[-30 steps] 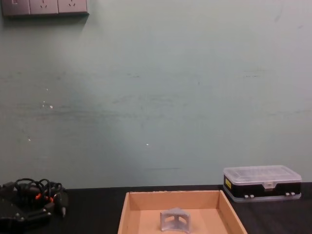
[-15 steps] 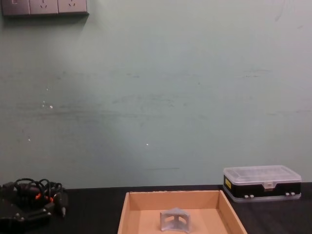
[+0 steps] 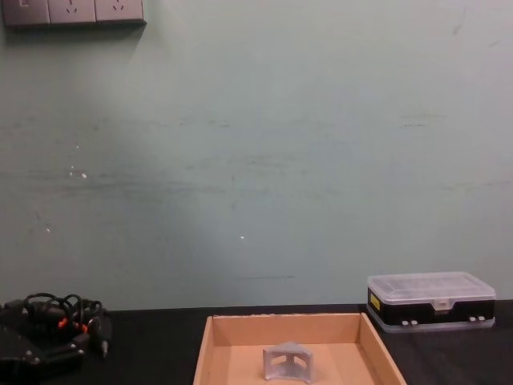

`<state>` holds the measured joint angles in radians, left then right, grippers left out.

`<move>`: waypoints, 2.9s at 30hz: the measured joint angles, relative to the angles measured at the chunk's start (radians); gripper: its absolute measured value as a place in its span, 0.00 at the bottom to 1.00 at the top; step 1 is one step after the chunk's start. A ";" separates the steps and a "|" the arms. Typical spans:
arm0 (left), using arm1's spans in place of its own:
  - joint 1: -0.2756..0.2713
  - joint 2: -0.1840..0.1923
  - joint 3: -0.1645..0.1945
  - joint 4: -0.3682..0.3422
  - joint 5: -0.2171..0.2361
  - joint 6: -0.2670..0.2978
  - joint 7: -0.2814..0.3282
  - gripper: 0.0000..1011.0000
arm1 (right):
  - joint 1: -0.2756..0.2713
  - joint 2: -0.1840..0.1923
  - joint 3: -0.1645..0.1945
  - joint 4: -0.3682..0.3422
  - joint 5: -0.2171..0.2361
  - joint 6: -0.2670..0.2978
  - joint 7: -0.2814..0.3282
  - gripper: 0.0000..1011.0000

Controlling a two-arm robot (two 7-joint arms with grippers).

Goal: Use one hand to pick up the angle iron from the table and place it into the box.

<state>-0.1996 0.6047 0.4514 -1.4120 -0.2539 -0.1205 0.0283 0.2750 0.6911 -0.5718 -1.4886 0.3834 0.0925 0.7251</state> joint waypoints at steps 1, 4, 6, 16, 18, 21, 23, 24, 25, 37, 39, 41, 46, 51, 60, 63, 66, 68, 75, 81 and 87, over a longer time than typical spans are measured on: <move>0.000 0.000 0.000 0.000 0.000 0.000 0.000 1.00 | 0.003 -0.003 -0.001 0.002 0.000 0.000 -0.001 0.99; 0.000 0.000 0.000 0.000 0.000 0.000 0.000 1.00 | 0.007 -0.007 -0.004 0.005 -0.001 0.000 -0.002 0.99; 0.000 0.000 0.000 0.000 0.000 0.000 0.000 1.00 | 0.011 -0.012 -0.008 0.008 -0.005 0.003 -0.006 0.99; 0.000 0.000 0.000 0.000 0.000 0.000 0.000 1.00 | 0.016 -0.016 -0.014 0.011 -0.011 0.012 -0.009 0.99; 0.000 0.000 0.000 0.000 0.000 0.000 0.000 1.00 | 0.016 -0.015 -0.014 0.011 -0.011 0.011 -0.009 0.97; 0.000 0.000 0.000 0.000 0.000 0.000 0.000 1.00 | 0.015 -0.015 -0.013 0.011 -0.010 0.011 -0.009 0.91; 0.000 0.000 0.000 0.000 0.000 0.000 0.000 1.00 | 0.015 -0.015 -0.013 0.011 -0.010 0.011 -0.008 0.87; 0.000 0.000 0.000 0.000 0.000 0.000 0.000 1.00 | 0.015 -0.015 -0.013 0.011 -0.010 0.011 -0.008 0.85; 0.000 0.000 0.000 0.000 0.000 0.000 0.000 1.00 | 0.015 -0.015 -0.012 0.011 -0.009 0.010 -0.008 0.83; 0.000 0.000 0.000 0.000 0.000 0.000 0.000 1.00 | 0.014 -0.014 -0.011 0.010 -0.008 0.009 -0.008 0.48; 0.000 0.000 0.000 0.000 0.000 0.000 0.000 1.00 | 0.013 -0.014 -0.011 0.010 -0.008 0.009 -0.008 0.45; 0.000 0.000 0.000 0.000 0.000 0.000 0.000 1.00 | 0.013 -0.014 -0.011 0.010 -0.008 0.009 -0.008 0.45; 0.000 0.000 0.000 0.000 0.000 0.000 0.000 1.00 | 0.013 -0.014 -0.011 0.010 -0.008 0.009 -0.008 0.45; 0.000 0.000 0.000 0.000 0.000 0.000 0.000 1.00 | 0.013 -0.014 -0.011 0.010 -0.008 0.009 -0.008 0.45; 0.000 0.000 0.000 0.000 0.000 0.000 0.000 1.00 | -0.001 -0.001 0.018 -0.042 0.020 0.013 -0.025 0.45; 0.000 0.000 0.000 0.000 0.000 0.000 0.000 1.00 | -0.003 0.003 0.035 -0.072 0.038 0.026 -0.037 0.45; 0.000 0.000 0.000 0.000 0.000 0.000 0.000 1.00 | 0.011 0.001 0.049 -0.088 0.050 0.046 -0.052 0.45; 0.000 0.000 0.000 0.000 0.000 0.000 0.000 1.00 | 0.024 -0.006 0.053 -0.088 0.053 0.059 -0.062 0.45; 0.000 0.000 0.000 0.000 0.000 0.000 0.000 1.00 | 0.127 -0.074 0.051 -0.017 0.038 0.106 -0.117 0.45; 0.000 0.000 0.000 0.000 0.000 0.000 0.000 1.00 | 0.232 -0.162 0.031 0.119 -0.007 0.138 -0.166 0.45; 0.000 0.000 0.000 0.000 0.000 0.000 0.000 1.00 | 0.327 -0.257 0.014 0.294 -0.051 0.149 -0.198 0.45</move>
<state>-0.1995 0.6047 0.4514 -1.4120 -0.2539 -0.1205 0.0283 0.6021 0.4339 -0.5573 -1.1944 0.3328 0.2411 0.5271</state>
